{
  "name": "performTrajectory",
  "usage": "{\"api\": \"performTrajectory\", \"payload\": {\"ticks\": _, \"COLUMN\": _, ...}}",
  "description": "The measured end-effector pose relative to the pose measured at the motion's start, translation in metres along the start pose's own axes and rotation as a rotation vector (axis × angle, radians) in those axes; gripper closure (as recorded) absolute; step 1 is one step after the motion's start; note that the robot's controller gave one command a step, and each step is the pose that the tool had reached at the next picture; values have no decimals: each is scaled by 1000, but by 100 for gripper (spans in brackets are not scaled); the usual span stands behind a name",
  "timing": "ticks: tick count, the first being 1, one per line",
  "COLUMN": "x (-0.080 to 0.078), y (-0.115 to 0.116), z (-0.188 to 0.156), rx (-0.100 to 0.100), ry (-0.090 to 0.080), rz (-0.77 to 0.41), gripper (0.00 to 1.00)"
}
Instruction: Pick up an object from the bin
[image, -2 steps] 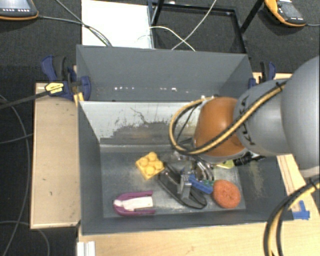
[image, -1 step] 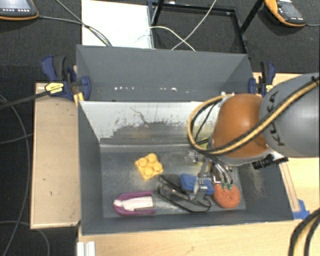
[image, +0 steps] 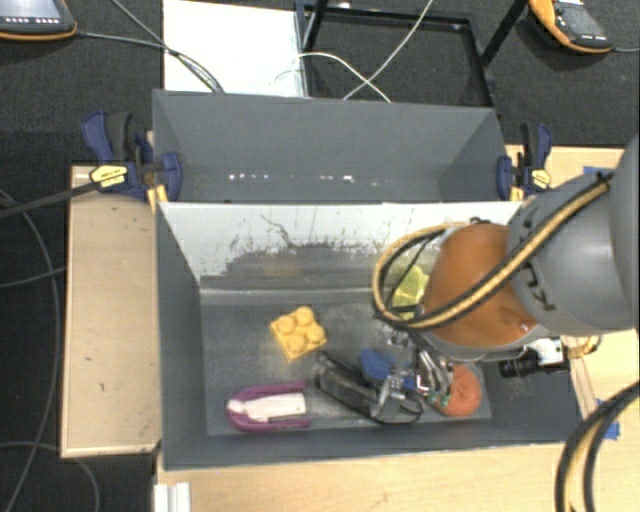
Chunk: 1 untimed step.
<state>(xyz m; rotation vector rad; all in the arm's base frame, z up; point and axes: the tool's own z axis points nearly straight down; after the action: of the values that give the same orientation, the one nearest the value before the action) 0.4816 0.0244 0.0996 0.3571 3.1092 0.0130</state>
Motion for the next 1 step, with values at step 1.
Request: {"api": "performTrajectory", "payload": {"ticks": 1, "x": 13, "y": 57, "z": 29, "rx": 7, "ry": 6, "rz": -135, "gripper": 0}}
